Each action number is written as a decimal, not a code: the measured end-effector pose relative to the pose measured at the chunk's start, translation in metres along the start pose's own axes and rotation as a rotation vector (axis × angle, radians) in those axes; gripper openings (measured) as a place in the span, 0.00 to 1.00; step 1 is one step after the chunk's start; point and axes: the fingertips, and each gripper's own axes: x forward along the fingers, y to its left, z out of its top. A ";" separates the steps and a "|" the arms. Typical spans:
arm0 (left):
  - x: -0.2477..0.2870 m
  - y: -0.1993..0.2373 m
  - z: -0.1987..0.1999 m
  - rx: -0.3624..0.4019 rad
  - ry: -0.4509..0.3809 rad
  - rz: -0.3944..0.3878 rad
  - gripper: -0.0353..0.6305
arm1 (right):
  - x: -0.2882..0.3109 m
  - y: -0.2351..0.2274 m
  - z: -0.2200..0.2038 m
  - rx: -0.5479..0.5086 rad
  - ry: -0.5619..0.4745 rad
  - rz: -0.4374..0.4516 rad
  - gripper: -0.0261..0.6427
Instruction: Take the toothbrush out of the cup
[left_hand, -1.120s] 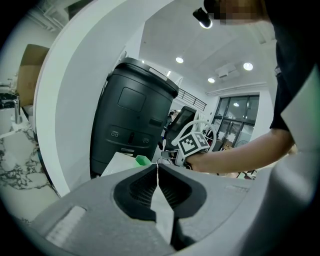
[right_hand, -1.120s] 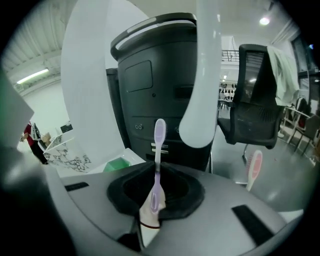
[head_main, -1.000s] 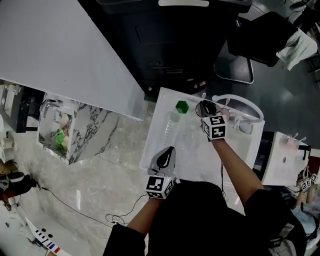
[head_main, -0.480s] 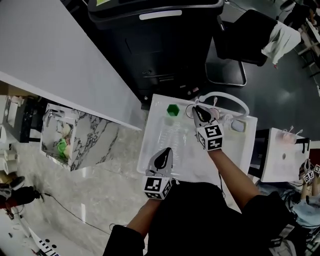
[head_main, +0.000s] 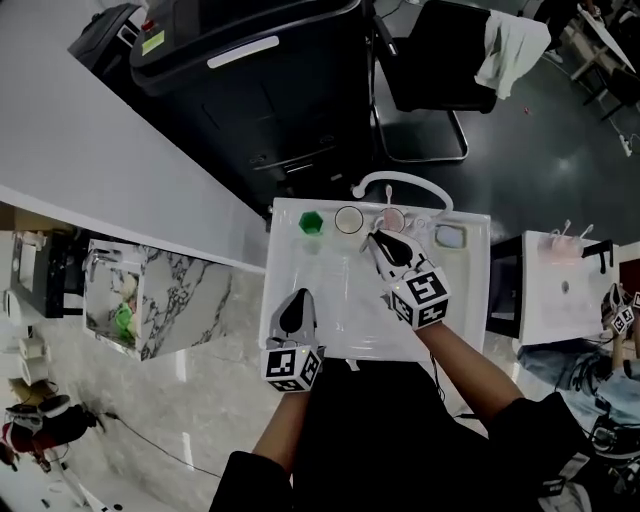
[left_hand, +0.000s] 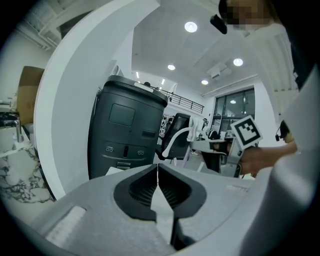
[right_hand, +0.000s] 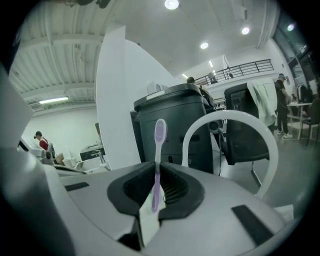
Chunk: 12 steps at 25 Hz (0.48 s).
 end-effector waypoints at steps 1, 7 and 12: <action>-0.001 -0.001 -0.001 0.001 -0.001 0.007 0.09 | -0.007 0.002 -0.007 0.015 0.005 0.008 0.09; -0.008 0.004 -0.020 -0.011 0.045 0.022 0.09 | -0.028 0.035 -0.061 0.107 0.079 0.059 0.09; -0.021 0.027 -0.036 -0.018 0.091 0.018 0.09 | -0.018 0.074 -0.110 0.249 0.163 0.087 0.09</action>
